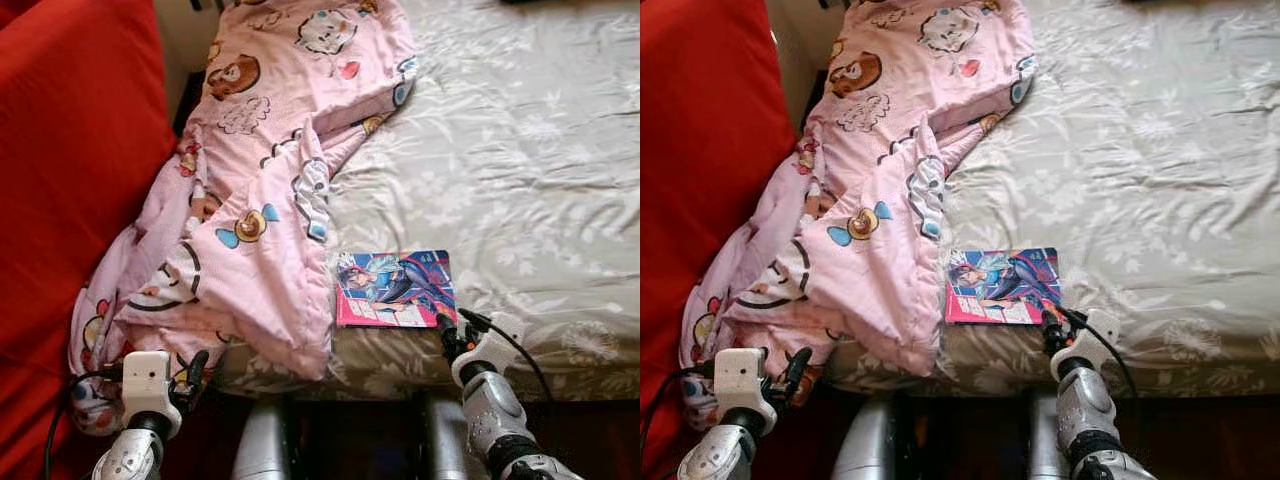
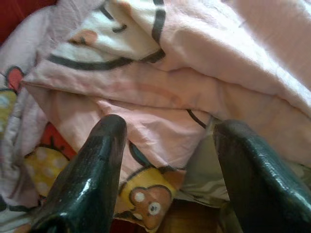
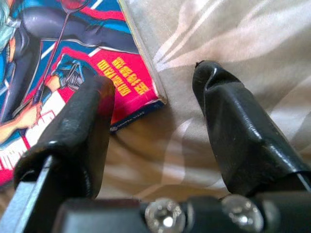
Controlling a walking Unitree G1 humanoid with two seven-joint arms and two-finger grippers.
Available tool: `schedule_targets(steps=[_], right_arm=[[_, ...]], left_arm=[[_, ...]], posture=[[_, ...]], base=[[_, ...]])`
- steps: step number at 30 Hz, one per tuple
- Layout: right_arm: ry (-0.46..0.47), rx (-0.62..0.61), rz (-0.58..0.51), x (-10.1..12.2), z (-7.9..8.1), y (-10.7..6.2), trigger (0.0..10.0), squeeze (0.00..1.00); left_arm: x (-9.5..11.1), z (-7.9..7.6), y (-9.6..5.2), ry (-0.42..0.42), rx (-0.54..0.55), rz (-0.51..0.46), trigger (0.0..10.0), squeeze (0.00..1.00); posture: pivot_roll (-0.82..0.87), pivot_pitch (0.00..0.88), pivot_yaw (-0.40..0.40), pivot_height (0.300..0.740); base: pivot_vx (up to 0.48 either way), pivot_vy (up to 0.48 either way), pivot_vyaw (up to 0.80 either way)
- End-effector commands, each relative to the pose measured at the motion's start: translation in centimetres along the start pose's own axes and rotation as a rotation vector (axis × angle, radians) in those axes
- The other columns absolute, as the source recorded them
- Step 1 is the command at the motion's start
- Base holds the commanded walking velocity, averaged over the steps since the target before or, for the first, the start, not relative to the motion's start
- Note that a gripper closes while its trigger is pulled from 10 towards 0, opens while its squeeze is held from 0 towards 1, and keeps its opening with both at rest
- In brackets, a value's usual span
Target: Clean up the room
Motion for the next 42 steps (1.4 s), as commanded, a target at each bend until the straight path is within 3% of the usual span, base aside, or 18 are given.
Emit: schedule_targets(steps=[1,4,7,11,14,26,31,37,42], right_arm=[[0.11,-0.039,0.082,-2.5,-1.0,-0.9,10.0,0.0],[0.178,-0.029,0.099,-2.9,-1.2,-1.0,10.0,0.0],[0.172,-0.031,0.102,-2.9,-1.3,-1.1,10.0,0.0],[0.141,-0.046,0.05,-2.0,-1.4,-0.9,10.0,0.0],[0.09,-0.075,-0.062,-0.5,-1.7,-0.9,10.0,0.0],[-0.004,-0.036,-0.172,-0.2,-1.9,-2.0,10.0,0.0],[-0.041,0.0,-0.195,0.3,-1.1,-1.7,10.0,0.0],[-0.067,0.069,-0.227,1.9,1.0,-0.6,10.0,0.0],[-0.074,0.108,-0.156,1.7,2.0,0.1,10.0,0.0]], left_arm=[[-0.8,0.7,-0.7,0.027,0.004,0.039,10.0,0.0],[-0.8,0.7,-0.8,0.035,-0.003,0.043,10.0,0.0],[-0.6,0.7,-0.7,0.039,-0.01,0.041,10.0,0.0],[-0.5,0.7,-0.5,0.042,-0.012,0.039,10.0,0.0],[-0.4,0.7,-0.4,0.043,-0.015,0.037,10.0,0.0],[-0.6,0.1,0.0,0.031,-0.024,0.036,10.0,0.0],[-0.7,0.1,0.1,0.028,-0.023,0.037,10.0,0.0],[-0.8,0.1,0.2,0.026,-0.018,0.037,10.0,0.0],[-1.0,0.2,0.3,0.026,-0.019,0.04,10.0,0.0]], posture=[[0.1,0.275,0.187,0.597],[0.1,0.274,0.195,0.597],[0.11,0.274,0.197,0.597],[0.1,0.271,0.199,0.597],[0.09,0.268,0.198,0.597],[0.07,0.257,0.189,0.597],[0.07,0.257,0.185,0.597],[0.07,0.25,0.182,0.597],[0.08,0.251,0.183,0.597]], base=[[0.0,0.0,0.0],[0.0,0.0,0.0],[0.0,0.0,0.0],[0.0,0.0,0.0],[0.0,0.0,0.0],[0.0,0.0,0.0],[0.0,0.0,0.0],[0.0,0.0,0.0],[0.0,0.0,0.0]])
Point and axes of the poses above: a point about 5 cm out from each wrist's last joint towards the gripper, its own y axis pointing out of the wrist towards the gripper, its own x axis along the axis of the wrist's last joint, z = x × y, the point moved 2 cm from there along y, pointing out of the wrist towards the gripper, and after that the axes turned 11 degrees about y, right-handed, at the moved point
